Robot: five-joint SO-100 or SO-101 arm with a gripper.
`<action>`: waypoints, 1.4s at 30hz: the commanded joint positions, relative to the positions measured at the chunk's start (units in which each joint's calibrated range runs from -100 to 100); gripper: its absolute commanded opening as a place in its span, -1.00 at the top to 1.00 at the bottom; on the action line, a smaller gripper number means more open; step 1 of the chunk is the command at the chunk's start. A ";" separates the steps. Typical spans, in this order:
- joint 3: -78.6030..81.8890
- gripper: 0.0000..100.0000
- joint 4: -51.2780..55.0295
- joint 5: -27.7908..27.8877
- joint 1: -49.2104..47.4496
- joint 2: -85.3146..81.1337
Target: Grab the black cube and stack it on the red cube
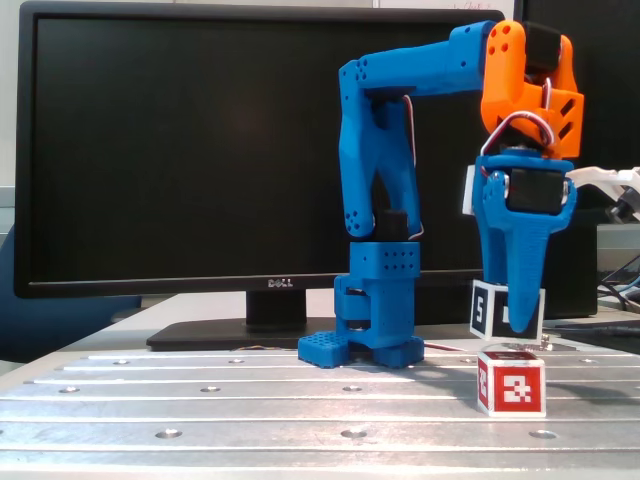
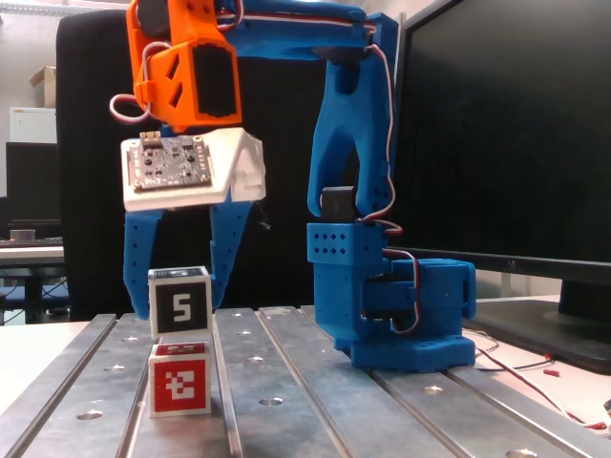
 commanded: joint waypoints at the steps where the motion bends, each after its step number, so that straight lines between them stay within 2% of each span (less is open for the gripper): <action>1: -0.17 0.71 -0.02 -0.75 0.22 -1.13; 42: 3.27 0.70 -4.29 -2.49 -1.62 -1.13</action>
